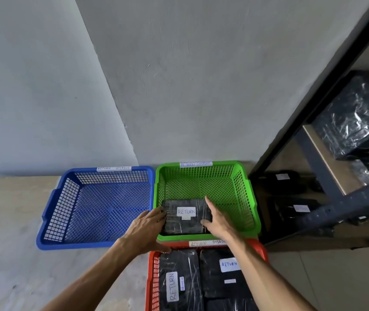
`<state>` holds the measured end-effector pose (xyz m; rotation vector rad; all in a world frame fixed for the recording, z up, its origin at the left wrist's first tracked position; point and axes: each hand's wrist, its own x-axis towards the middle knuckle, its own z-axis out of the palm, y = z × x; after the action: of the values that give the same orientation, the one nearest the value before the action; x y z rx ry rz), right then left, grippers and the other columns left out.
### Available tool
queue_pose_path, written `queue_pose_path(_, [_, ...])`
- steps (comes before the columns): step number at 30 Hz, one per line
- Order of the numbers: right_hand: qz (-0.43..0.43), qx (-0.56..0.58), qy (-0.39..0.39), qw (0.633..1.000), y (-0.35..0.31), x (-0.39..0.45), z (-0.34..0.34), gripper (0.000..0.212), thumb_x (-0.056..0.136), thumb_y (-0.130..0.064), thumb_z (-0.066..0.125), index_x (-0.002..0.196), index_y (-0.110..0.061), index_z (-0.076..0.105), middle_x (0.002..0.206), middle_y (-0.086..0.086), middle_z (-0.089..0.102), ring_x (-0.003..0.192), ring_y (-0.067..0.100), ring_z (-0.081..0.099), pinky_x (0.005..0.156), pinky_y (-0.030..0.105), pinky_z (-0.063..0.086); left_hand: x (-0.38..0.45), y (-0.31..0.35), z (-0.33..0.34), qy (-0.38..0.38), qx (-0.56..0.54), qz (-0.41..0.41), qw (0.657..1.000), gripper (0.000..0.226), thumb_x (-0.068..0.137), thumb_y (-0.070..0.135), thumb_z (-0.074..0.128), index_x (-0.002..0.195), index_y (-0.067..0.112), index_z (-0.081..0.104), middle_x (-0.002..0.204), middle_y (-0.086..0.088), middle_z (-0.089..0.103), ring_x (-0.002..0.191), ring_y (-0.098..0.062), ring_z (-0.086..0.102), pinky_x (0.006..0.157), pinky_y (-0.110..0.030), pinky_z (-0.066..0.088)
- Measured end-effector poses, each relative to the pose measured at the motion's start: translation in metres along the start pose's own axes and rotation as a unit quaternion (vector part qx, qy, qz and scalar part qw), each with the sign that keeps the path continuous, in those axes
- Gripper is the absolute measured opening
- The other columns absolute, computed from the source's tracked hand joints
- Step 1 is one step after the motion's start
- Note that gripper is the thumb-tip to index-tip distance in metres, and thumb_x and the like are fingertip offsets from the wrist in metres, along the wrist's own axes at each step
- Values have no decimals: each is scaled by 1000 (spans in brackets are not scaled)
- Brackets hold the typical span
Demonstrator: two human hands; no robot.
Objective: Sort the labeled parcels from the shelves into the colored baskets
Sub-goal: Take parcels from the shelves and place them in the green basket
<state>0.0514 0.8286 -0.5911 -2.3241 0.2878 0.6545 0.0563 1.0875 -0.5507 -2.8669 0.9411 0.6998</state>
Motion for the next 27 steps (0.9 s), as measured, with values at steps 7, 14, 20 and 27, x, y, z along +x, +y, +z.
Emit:
queue_pose_path(7, [0,-27,36,999,-3,-26,-19,78,100,-38,59,160,-23,11,131,15,63,111,32,68,91,47,58,-6,11,-4,137,-59,-1,989,107,66,99,26,128,21,64,135,3,62,130,-17,53,113,-38,38])
queue_pose_path(14, [-112,-48,143,982,20,-86,-83,29,97,-32,62,123,-20,63,116,-1,68,101,12,65,90,32,54,3,78,-42,197,-184,-30,963,55,84,65,62,118,22,69,119,4,70,107,-18,67,85,-37,55])
queue_pose_path(20, [-205,-100,257,939,59,-147,-154,19,94,-34,60,108,-22,67,103,-5,66,93,16,66,79,34,54,23,172,-94,212,-244,10,946,39,80,56,53,95,24,71,92,8,75,87,-15,72,73,-34,56])
queue_pose_path(27, [-250,-127,348,895,139,-236,-270,14,98,-35,58,104,-25,65,99,-8,64,90,13,65,69,34,54,43,333,-174,278,-260,49,923,25,78,41,58,92,25,72,84,7,76,84,-11,73,74,-31,56])
